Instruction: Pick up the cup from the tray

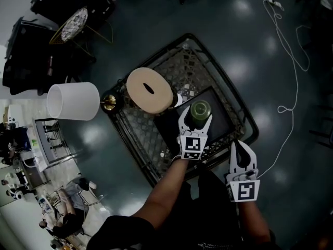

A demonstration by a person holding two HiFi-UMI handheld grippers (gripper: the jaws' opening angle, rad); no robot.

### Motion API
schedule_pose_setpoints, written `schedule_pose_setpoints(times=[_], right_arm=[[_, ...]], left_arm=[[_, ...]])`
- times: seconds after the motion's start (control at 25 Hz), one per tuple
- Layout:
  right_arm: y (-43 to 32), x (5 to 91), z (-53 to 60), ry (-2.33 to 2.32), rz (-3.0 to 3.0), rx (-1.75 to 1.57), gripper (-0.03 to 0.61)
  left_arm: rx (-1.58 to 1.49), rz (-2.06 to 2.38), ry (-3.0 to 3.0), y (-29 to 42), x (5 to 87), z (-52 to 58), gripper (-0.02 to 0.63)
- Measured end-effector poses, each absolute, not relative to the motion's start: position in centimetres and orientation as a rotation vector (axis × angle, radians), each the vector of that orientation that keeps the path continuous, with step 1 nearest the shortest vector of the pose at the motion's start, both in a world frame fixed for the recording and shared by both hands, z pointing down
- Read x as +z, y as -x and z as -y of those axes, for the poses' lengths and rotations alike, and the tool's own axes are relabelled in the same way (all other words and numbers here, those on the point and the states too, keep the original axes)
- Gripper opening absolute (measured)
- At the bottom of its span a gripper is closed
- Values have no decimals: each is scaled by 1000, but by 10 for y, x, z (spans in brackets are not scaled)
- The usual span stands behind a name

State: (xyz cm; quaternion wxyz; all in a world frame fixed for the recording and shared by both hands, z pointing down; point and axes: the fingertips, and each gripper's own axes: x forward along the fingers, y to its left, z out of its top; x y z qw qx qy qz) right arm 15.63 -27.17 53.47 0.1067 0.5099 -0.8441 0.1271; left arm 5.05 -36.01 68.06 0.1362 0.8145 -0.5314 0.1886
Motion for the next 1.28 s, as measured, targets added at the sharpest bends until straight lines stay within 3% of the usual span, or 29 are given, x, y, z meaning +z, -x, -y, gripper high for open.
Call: schedule_pose_setpoints(times=[0.68, 1.28], right_arm=[[-157, 534, 266, -1504, 2494, 352, 8], [-137, 508, 268, -1478, 2562, 296, 8]], left_arm=[[475, 1550, -2410, -53, 664, 362, 344], [291, 1615, -2499, -43, 543, 338, 345]])
